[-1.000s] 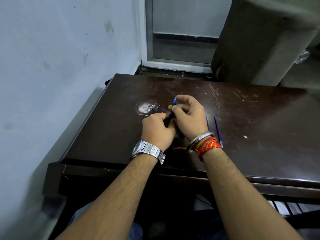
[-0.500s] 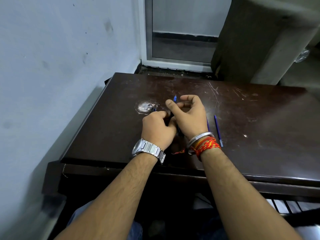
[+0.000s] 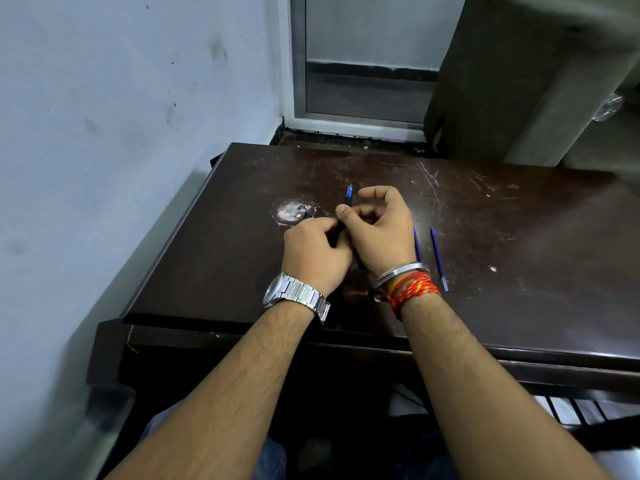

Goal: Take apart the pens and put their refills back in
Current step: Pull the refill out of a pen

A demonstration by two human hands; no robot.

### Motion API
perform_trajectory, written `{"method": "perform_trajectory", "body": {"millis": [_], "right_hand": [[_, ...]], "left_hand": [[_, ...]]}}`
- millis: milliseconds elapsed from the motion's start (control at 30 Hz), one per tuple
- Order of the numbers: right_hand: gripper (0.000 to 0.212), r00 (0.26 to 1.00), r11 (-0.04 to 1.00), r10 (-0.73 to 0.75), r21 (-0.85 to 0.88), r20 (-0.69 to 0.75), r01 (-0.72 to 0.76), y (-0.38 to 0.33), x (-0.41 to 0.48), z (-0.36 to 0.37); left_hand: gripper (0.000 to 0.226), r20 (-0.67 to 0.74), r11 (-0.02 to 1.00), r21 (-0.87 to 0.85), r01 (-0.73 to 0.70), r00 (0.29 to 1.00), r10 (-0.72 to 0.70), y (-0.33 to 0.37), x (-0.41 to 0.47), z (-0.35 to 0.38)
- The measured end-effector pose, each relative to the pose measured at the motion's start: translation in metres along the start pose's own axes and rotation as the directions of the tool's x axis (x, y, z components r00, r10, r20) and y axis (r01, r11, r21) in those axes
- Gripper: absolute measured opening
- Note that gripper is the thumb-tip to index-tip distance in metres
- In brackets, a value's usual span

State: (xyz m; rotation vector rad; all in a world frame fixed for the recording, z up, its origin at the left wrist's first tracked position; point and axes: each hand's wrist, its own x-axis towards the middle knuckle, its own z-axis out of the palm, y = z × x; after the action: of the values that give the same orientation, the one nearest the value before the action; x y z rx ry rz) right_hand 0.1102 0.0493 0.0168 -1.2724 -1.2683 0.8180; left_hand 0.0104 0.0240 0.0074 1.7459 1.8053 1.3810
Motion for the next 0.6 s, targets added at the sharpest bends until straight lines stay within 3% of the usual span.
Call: {"method": "perform_trajectory", "body": {"millis": [200, 300, 467, 600], "right_hand": [[0.020, 0.999, 0.999, 0.030, 0.028, 0.020, -0.030, 0.0019, 0.0022, 0.0008], [0.031, 1.000, 1.000, 0.022, 0.001, 0.009, -0.022, 0.0017, 0.0007, 0.0006], [0.029, 1.000, 0.999, -0.027, 0.035, -0.011, 0.028, 0.0005, 0.0004, 0.0004], [0.023, 0.996, 0.989, 0.051, 0.132, 0.067, -0.059, 0.0001, 0.0008, 0.0018]], "left_hand": [[0.008, -0.017, 0.999, -0.041, 0.006, 1.000, -0.007, 0.0013, -0.0004, 0.0006], [0.009, -0.011, 0.999, -0.032, 0.016, 1.000, -0.017, 0.0022, -0.0006, 0.0001], [0.015, -0.019, 0.999, -0.033, -0.006, 1.000, 0.005, 0.0029, -0.0008, 0.0000], [0.012, -0.021, 0.998, -0.058, -0.004, 1.000, 0.002, 0.0046, -0.0007, 0.0010]]}}
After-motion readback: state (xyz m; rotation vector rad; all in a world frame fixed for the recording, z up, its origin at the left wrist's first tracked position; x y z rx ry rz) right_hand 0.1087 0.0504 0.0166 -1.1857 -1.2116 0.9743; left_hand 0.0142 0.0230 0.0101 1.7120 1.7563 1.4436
